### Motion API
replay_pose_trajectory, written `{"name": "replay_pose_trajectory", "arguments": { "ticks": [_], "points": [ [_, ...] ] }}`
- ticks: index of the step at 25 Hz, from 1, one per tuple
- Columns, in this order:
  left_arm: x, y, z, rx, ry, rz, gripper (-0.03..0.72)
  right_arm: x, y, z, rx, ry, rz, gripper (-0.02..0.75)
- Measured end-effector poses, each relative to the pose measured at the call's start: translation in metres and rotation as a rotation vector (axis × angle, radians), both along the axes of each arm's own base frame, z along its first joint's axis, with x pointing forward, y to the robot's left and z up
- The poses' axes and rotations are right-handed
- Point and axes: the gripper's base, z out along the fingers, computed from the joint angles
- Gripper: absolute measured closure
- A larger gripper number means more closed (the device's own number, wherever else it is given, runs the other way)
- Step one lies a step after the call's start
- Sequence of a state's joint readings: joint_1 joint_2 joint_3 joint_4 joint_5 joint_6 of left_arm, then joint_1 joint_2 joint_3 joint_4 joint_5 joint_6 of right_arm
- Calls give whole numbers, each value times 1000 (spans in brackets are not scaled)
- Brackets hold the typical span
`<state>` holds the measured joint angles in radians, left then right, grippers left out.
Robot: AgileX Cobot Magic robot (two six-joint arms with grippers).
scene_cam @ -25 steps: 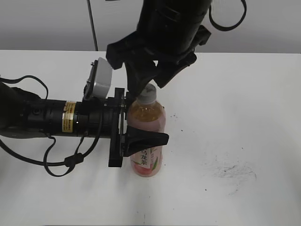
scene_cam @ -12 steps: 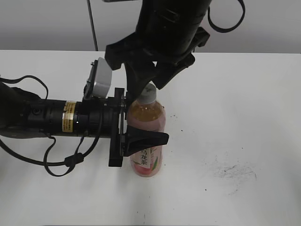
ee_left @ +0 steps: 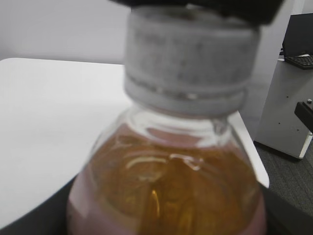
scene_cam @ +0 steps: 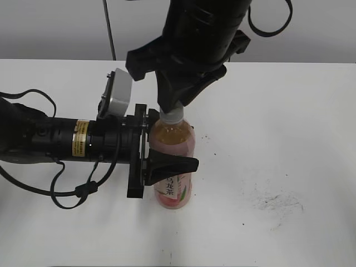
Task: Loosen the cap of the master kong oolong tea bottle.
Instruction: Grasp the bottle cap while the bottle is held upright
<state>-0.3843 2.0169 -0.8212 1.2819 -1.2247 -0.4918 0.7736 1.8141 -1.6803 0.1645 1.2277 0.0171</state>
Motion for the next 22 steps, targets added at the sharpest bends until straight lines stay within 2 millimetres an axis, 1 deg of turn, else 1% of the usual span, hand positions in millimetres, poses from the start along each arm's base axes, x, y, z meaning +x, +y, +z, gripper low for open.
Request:
{"name": "replay_pose_trajectory", "arguments": {
  "ticks": [3,7,9,12,14,22],
  "points": [
    [0,0,0,0,0,0,243,0,0,0,-1,-3,8,522],
    [0,0,0,0,-1,0,243,0,0,0,-2,-5,15,511],
    [0,0,0,0,-1,1,243,0,0,0,1,-3,15,454],
    [0,0,0,-1,1,4,243,-1,2,0,15,11,10,335],
    [1,0,0,-1,2,7,243,-2,2,0,19,14,9,304],
    [0,-1,0,0,2,6,243,-1,2,0,19,15,9,299]
  ]
}}
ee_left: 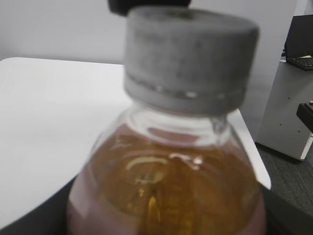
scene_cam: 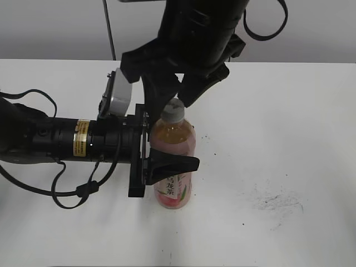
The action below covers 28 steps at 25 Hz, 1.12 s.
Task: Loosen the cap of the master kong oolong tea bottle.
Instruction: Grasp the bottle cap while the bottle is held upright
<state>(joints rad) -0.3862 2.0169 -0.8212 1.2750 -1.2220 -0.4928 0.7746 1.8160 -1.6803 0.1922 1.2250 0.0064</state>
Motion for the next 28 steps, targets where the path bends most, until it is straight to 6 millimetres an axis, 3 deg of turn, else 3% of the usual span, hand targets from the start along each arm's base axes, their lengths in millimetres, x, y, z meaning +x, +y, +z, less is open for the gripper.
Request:
{"name": "replay_pose_trajectory", "arguments": {
  "ticks": [8,13,19,28],
  "points": [
    [0,0,0,-1,0,1,243,3,1,-7,-23,-1,1,324],
    [0,0,0,-1,0,1,243,4,0,-7,-35,-13,2,459],
    [0,0,0,-1,0,2,243,4,0,-7,-39,-22,30,462],
    [1,0,0,-1,6,10,243,5,0,-7,-72,-126,327,465]
  ]
}}
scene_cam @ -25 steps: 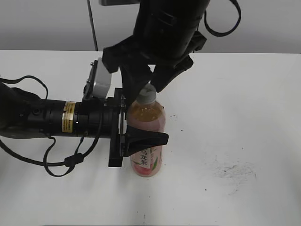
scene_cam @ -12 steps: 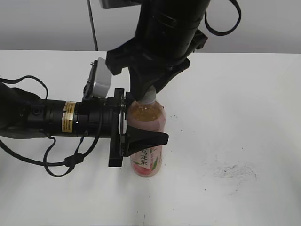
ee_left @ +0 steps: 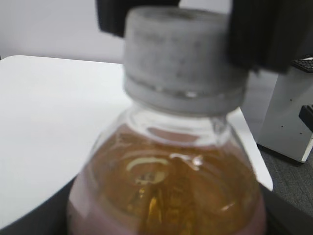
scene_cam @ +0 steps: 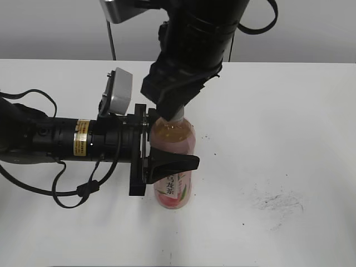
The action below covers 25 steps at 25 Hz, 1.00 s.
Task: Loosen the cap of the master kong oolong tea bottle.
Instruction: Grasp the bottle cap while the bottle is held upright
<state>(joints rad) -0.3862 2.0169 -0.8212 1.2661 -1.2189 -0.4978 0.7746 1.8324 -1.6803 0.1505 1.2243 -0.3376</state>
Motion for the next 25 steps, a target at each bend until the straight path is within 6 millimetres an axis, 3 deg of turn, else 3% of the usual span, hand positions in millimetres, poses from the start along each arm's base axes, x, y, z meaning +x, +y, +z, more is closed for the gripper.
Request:
{"name": "replay_pose_trajectory", "arguments": {
  "ticks": [16,25],
  "points": [
    [0,0,0,1,3,1,243,1,0,0,-81,-226,713,465],
    [0,0,0,2,-1,-3,243,0,0,0,-132,-387,1237,465]
  ]
}}
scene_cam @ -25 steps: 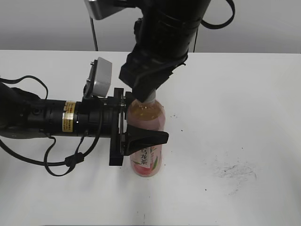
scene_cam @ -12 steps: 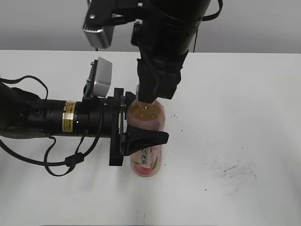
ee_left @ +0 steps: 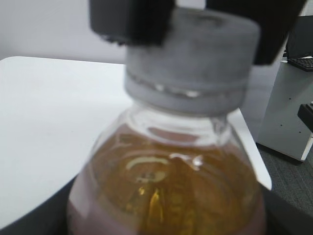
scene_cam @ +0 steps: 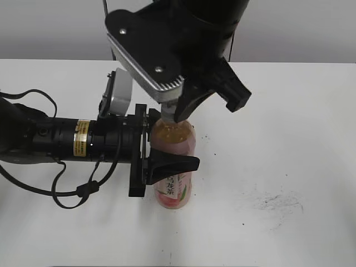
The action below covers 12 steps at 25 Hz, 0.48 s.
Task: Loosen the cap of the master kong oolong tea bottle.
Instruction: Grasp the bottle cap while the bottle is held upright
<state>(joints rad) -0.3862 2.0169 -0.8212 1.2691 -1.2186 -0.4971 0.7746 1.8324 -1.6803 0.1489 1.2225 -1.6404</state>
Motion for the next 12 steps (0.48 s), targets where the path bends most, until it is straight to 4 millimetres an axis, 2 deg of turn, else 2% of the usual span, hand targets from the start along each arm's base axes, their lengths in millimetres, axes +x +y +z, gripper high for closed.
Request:
{"name": "replay_pose_trajectory", "arguments": {
  "ticks": [4,6,9,12],
  "points": [
    [0,0,0,0,-1,0,243,0,0,0,-23,-68,220,465],
    [0,0,0,0,-1,0,243,0,0,0,-27,-82,264,465],
    [0,0,0,0,-1,0,243,0,0,0,-27,-85,269,465],
    [0,0,0,0,-2,-4,243,-1,0,2,-18,-66,201,455]
  ]
}}
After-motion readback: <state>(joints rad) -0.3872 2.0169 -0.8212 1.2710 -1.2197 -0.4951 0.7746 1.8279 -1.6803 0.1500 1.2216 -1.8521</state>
